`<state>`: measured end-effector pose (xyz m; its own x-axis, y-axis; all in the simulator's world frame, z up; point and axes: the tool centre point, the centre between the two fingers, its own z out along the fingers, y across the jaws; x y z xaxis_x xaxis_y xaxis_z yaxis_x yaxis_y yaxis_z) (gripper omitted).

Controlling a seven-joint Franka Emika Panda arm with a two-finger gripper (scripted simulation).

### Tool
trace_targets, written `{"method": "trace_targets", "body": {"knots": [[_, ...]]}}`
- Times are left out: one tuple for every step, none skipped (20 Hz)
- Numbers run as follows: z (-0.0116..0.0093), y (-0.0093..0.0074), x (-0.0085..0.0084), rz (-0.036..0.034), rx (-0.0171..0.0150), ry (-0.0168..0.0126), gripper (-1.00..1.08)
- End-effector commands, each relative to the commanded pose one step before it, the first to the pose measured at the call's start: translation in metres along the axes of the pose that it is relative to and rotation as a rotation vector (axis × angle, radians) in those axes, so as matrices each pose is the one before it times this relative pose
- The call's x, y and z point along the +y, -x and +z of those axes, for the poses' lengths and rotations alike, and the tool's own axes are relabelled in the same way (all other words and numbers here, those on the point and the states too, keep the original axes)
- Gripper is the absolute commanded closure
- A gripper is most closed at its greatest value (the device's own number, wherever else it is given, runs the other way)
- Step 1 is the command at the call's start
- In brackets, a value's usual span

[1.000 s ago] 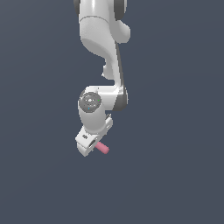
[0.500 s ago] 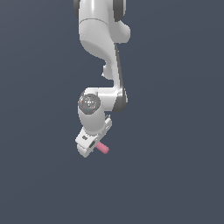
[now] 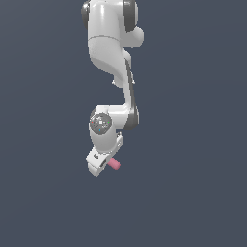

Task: Pick up the object and move it to a goal position.

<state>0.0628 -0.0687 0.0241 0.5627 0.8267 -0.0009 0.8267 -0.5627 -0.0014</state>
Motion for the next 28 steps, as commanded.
{"method": "trace_targets", "body": {"knots": [[0.00564,-0.00016,0.00081,-0.00023,0.00064,0.00142,-0.92],[0.00055,-0.00018,0.00033,0.0,0.0,0.0,-0.92],[-0.00016,-0.00025,0.00034,0.0,0.0,0.0,-0.92],[-0.0002,-0.00011,0.00014,0.0,0.0,0.0,-0.92],[0.0,0.0,0.0,0.0,0.0,0.0,1.08],[0.0,0.0,0.0,0.0,0.0,0.0,1.08],[0.0,0.0,0.0,0.0,0.0,0.0,1.08],[0.0,0.0,0.0,0.0,0.0,0.0,1.08],[0.0,0.0,0.0,0.0,0.0,0.0,1.08],[0.0,0.0,0.0,0.0,0.0,0.0,1.08],[0.0,0.0,0.0,0.0,0.0,0.0,1.08],[0.0,0.0,0.0,0.0,0.0,0.0,1.08],[0.0,0.0,0.0,0.0,0.0,0.0,1.08],[0.0,0.0,0.0,0.0,0.0,0.0,1.08],[-0.00003,0.00003,-0.00005,0.0,0.0,0.0,1.08],[-0.00034,0.00017,0.00011,0.0,0.0,0.0,1.08],[-0.00103,0.0005,0.00034,0.0,0.0,0.0,1.08],[-0.00172,0.00083,0.00057,0.0,0.0,0.0,1.08],[-0.00242,0.00117,0.00081,0.0,0.0,0.0,1.08],[-0.00314,0.00152,0.00105,0.0,0.0,0.0,1.08],[-0.00388,0.00187,0.0013,0.0,0.0,0.0,1.08],[-0.00465,0.00223,0.00155,0.0,0.0,0.0,1.08],[-0.00543,0.0026,0.00182,0.0,0.0,0.0,1.08],[-0.00619,0.00296,0.00207,0.0,0.0,0.0,1.08],[-0.00683,0.00303,0.00218,-0.00044,0.00011,-0.00017,1.08],[-0.00757,0.0036,0.00254,0.0,0.0,0.0,1.08],[-0.00819,0.00388,0.00276,0.0,0.0,0.0,1.08],[-0.00878,0.00415,0.00296,0.0,0.0,0.0,1.08]]}}
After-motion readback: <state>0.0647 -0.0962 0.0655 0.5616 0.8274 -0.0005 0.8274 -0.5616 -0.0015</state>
